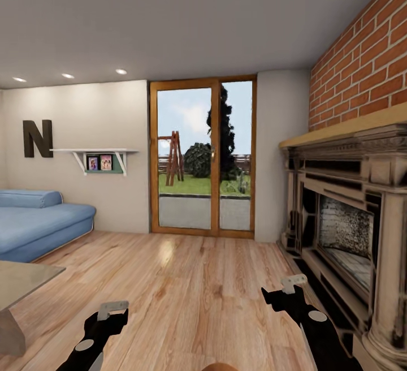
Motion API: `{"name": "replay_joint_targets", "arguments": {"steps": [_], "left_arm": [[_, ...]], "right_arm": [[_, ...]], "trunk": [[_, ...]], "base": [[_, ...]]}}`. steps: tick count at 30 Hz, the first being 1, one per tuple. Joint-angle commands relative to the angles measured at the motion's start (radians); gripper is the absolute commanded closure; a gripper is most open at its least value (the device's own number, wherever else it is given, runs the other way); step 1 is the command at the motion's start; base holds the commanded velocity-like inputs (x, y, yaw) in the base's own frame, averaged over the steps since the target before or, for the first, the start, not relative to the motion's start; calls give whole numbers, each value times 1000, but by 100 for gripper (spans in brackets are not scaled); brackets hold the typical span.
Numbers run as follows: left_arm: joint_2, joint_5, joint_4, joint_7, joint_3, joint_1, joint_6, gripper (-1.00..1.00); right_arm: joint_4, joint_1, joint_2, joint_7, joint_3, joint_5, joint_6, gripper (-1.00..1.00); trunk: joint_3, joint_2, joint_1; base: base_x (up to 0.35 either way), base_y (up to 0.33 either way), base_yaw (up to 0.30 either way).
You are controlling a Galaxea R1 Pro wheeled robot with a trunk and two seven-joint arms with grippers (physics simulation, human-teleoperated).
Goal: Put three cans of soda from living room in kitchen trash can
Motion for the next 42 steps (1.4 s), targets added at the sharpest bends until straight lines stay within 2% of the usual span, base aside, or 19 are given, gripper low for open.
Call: {"name": "replay_joint_targets", "arguments": {"steps": [1, 42], "left_arm": [[0, 0, 0, 0, 0, 0, 0, -100], [0, 0, 0, 0, 0, 0, 0, -100]], "right_arm": [[0, 0, 0, 0, 0, 0, 0, -100], [8, 1, 3, 1, 1, 0, -1, -100]], "trunk": [[3, 7, -4], [132, 294, -161]], "base": [[0, 0, 0], [0, 0, 0]]}}
